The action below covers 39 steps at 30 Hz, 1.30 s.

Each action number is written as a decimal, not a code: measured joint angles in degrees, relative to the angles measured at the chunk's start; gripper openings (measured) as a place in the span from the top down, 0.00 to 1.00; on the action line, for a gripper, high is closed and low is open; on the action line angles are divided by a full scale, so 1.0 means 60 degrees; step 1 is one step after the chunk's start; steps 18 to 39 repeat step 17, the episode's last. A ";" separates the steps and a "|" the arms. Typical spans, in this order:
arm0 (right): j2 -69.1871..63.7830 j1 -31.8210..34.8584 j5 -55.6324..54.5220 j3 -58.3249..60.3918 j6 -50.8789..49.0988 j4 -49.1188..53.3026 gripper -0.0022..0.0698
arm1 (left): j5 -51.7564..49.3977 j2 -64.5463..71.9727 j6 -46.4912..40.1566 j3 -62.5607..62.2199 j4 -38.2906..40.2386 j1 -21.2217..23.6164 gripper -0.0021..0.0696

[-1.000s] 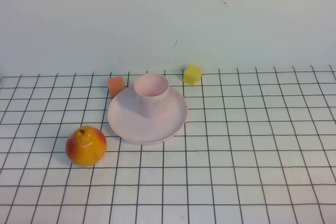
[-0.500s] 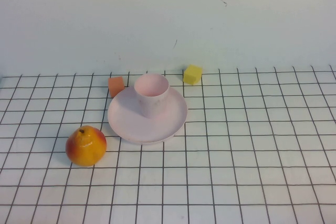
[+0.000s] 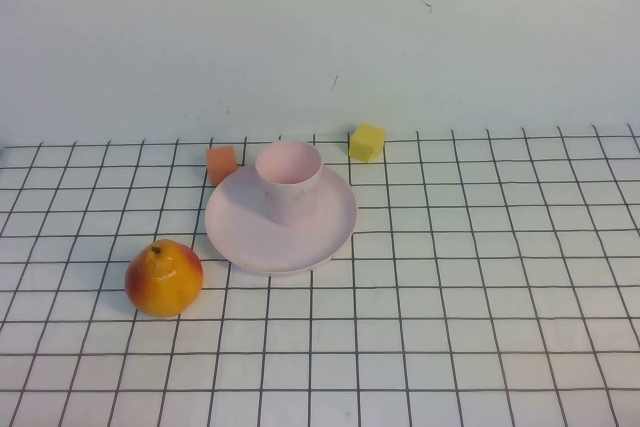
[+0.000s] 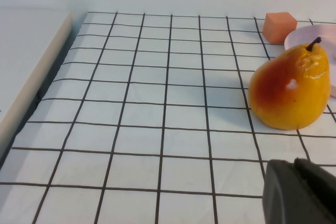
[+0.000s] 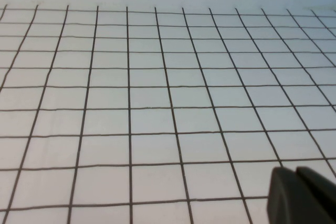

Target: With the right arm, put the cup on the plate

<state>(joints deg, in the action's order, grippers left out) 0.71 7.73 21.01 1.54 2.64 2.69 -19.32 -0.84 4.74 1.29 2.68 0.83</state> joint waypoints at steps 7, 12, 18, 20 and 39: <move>0.0000 0.0000 0.0000 0.0000 0.0077 -0.0016 0.97 | 0.0000 0.0000 0.0000 0.0000 0.0000 -0.0039 0.98; 0.0000 0.0000 0.0000 0.0000 0.0093 -0.0016 0.97 | 0.0000 0.0000 0.0000 0.0000 0.0000 -0.0039 0.98; 0.0000 0.0000 0.0000 0.0000 0.0093 -0.0016 0.97 | 0.0000 0.0000 0.0000 0.0000 0.0000 -0.0039 0.98; 0.0000 0.0000 0.0000 0.0000 0.0093 -0.0016 0.97 | 0.0000 0.0000 0.0000 0.0000 0.0000 -0.0039 0.98; 0.0000 0.0000 0.0000 0.0000 0.0093 -0.0016 0.97 | 0.0000 0.0000 0.0000 0.0000 0.0000 -0.0039 0.98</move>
